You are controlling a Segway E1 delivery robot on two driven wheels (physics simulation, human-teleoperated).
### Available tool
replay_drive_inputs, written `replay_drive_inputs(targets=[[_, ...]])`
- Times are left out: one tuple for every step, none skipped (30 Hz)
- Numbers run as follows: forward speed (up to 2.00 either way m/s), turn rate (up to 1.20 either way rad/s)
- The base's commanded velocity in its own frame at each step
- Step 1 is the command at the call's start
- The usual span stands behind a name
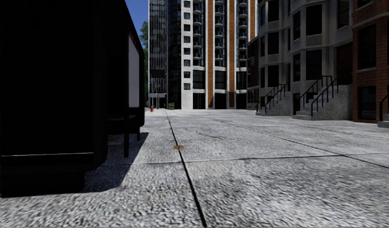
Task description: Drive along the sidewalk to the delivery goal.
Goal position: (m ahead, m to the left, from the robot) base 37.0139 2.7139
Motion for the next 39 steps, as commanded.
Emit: replay_drive_inputs(targets=[[2.0, 0.0], [2.0, 0.0], [2.0, 0.0], [2.0, 0.0], [2.0, 0.0], [2.0, 0.0], [2.0, 0.0], [2.0, 0.0], [2.0, 0.0], [2.0, 0.0], [2.0, 0.01], [2.0, 0.01], [2.0, 0.12], [2.0, 0.22], [2.0, 0.26], [2.0, 0.27], [2.0, 0.27], [2.0, 0.27], [2.0, 0.28], [2.0, 0.28], [2.0, 0.28], [2.0, 0.28], [2.0, 0.28], [2.0, 0.28], [2.0, 0.28], [2.0, 0.28], [2.0, 0.28], [2.0, 0.27], [2.0, 0.26], [2.0, 0.26], [2.0, 0.26], [2.0, 0.25], [2.0, 0.24], [2.0, 0.24], [2.0, 0.24], [2.0, 0.24], [2.0, 0.23], [2.0, 0.21], [2.0, 0.19]])
